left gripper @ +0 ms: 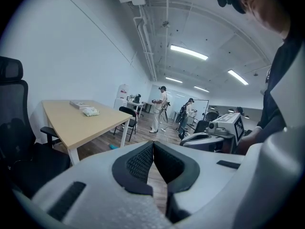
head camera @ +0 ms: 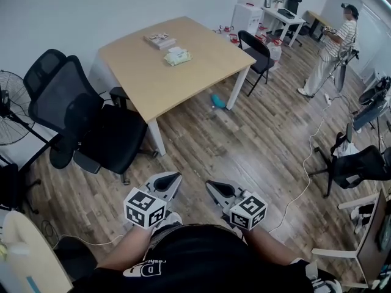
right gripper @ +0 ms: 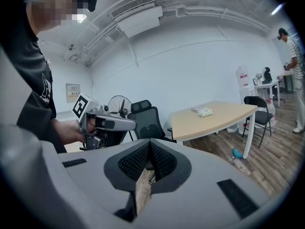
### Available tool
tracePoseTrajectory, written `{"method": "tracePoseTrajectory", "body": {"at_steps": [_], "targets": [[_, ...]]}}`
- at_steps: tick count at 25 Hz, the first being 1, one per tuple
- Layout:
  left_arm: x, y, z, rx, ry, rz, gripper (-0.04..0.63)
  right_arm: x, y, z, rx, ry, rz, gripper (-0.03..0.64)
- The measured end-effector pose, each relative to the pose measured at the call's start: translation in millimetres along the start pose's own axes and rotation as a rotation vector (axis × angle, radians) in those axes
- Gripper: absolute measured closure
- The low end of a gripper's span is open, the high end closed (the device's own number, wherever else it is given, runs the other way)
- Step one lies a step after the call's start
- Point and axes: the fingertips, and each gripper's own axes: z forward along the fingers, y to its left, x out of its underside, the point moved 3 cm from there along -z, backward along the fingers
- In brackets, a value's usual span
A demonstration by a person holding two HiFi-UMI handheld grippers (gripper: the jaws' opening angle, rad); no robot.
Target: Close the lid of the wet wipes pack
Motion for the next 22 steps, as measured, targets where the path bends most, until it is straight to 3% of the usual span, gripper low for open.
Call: {"method": "tracePoseTrajectory", "body": {"at_steps": [5, 13, 22], "targets": [[-8.0, 35.6, -6.0, 0.004, -0.002, 0.002, 0.577, -10.1, -12.1, 29.2, 0.055, -0.001, 0.022, 0.612], [-12.3, 86.1, -16.4, 0.014, 0.008, -0.011, 0.577, -21.3, -11.7, 77.3, 0.065, -0.018, 0.054, 0.612], [-1.9, 111.0, -4.6, 0.033, 0.023, -0.065, 0.577, -18.6, -26.2, 95.4, 0.083, 0.020, 0.068, 0.612]]}}
